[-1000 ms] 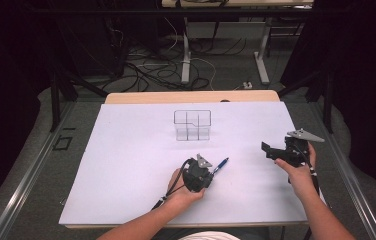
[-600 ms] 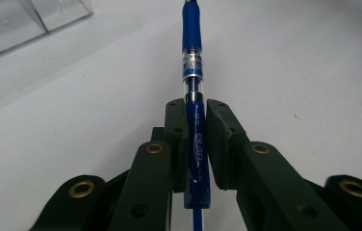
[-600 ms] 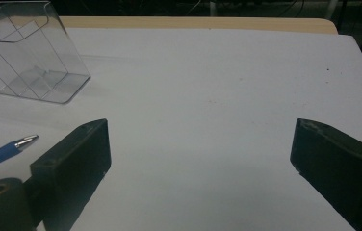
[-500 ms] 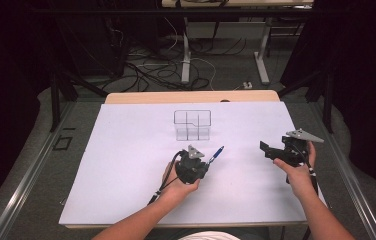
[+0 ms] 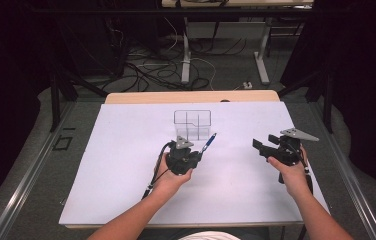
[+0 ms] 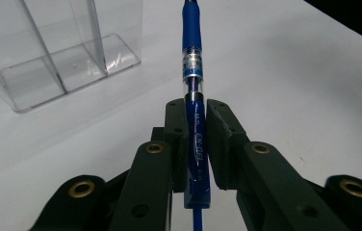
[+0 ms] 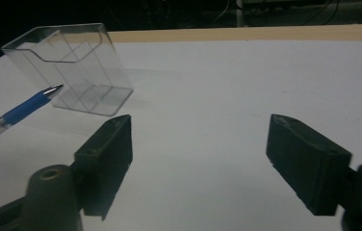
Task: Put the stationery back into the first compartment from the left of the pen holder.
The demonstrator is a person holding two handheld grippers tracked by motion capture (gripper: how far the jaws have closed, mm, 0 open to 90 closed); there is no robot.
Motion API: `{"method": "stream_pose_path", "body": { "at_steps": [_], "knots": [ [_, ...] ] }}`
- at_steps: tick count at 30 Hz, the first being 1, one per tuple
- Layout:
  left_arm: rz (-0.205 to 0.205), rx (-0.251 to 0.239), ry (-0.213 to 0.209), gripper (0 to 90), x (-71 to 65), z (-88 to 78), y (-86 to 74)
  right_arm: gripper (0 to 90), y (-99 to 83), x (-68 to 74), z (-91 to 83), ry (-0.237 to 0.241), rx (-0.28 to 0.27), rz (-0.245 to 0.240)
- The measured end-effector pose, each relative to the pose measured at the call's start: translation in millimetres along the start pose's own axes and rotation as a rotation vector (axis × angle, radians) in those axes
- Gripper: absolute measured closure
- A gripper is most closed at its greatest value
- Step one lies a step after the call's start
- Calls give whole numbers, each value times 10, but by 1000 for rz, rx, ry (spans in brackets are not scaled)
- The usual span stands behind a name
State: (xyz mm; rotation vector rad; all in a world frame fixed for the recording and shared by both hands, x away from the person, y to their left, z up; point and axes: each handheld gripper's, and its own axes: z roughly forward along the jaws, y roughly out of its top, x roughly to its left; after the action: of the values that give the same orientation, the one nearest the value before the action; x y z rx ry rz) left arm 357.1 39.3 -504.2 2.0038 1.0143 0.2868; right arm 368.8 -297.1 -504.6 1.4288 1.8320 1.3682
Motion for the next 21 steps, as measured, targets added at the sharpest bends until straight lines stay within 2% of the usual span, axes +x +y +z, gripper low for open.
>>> {"method": "stream_pose_path", "body": {
  "at_steps": [1,3,6,7,8,10,11,14,16,18,19,21],
  "knots": [
    [-5,-10,-4,795,7,-12,8,279,0,0,0,0,0,0],
    [-9,-19,-1,795,27,-44,29,299,41,94,25,43,-5,27],
    [-17,-31,9,795,61,-91,55,312,68,159,49,63,-4,28],
    [-19,-38,6,795,74,-103,59,313,79,197,61,67,0,31],
    [-19,-40,13,795,84,-118,67,330,102,264,96,93,10,43],
    [-22,-45,12,795,108,-148,83,344,126,326,131,124,36,52],
    [-32,-58,14,795,114,-157,89,344,126,326,131,124,36,52],
    [-31,-67,16,795,146,-192,112,379,145,477,221,186,102,110],
    [-33,-71,19,795,174,-218,122,430,150,534,270,210,119,129],
    [-36,-77,21,795,181,-222,124,477,160,586,315,248,132,183],
    [-36,-76,20,795,190,-232,127,477,160,586,315,248,132,183],
    [-48,-86,22,795,213,-252,134,499,177,642,383,287,137,265]
  ]
}}
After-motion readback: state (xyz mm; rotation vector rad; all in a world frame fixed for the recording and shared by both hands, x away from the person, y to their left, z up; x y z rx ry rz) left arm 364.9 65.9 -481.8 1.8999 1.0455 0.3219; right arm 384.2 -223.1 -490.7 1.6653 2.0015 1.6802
